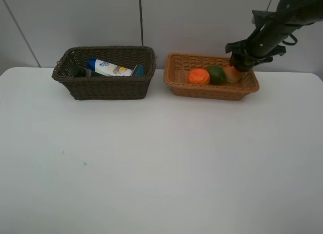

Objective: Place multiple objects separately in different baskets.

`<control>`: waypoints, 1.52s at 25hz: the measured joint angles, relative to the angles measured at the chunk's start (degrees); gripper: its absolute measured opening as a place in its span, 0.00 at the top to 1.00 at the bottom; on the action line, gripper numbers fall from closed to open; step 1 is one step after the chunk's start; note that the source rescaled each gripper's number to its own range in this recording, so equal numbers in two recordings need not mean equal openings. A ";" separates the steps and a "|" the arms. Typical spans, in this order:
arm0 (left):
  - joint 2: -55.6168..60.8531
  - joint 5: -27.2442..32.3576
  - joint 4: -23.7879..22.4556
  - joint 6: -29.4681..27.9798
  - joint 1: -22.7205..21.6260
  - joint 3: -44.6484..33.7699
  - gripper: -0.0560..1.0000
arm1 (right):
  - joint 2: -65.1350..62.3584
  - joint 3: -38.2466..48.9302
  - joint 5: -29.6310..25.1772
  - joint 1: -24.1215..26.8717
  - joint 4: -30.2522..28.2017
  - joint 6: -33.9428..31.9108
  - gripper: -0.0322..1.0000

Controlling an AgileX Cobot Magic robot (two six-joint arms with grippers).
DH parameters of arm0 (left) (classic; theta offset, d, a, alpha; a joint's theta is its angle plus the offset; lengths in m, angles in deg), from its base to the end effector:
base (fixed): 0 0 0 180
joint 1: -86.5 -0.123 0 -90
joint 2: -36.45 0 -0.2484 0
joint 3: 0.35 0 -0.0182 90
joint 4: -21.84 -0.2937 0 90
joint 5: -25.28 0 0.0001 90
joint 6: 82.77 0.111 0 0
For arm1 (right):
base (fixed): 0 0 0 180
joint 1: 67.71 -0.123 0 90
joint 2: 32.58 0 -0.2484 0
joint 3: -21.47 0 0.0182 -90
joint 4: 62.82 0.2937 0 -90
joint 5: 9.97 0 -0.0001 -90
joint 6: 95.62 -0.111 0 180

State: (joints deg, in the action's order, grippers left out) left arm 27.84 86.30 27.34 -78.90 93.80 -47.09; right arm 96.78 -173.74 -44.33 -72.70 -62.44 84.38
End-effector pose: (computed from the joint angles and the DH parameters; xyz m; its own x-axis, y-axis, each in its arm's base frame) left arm 0.0829 -0.0200 0.2931 -0.4345 0.0767 -0.8974 0.2103 0.9775 -0.0183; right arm 0.4890 0.0431 0.1168 -0.8500 -0.0687 -0.5223 -0.0843 0.9964 0.0061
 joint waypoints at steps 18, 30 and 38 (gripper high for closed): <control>0.00 0.00 0.00 0.00 0.00 0.00 0.01 | -9.82 0.12 -17.04 0.01 -1.05 -4.47 0.00; 0.00 0.00 0.00 0.00 0.00 0.00 0.01 | -25.53 0.12 -34.37 2.25 -9.26 -9.60 0.00; 0.00 0.00 0.00 0.00 0.00 0.00 0.01 | -46.78 3.07 -35.15 2.68 -9.75 -9.67 0.00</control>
State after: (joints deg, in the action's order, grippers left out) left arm 27.84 86.30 27.34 -78.90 93.80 -47.09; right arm 50.00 -170.67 -79.47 -70.02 -72.19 74.72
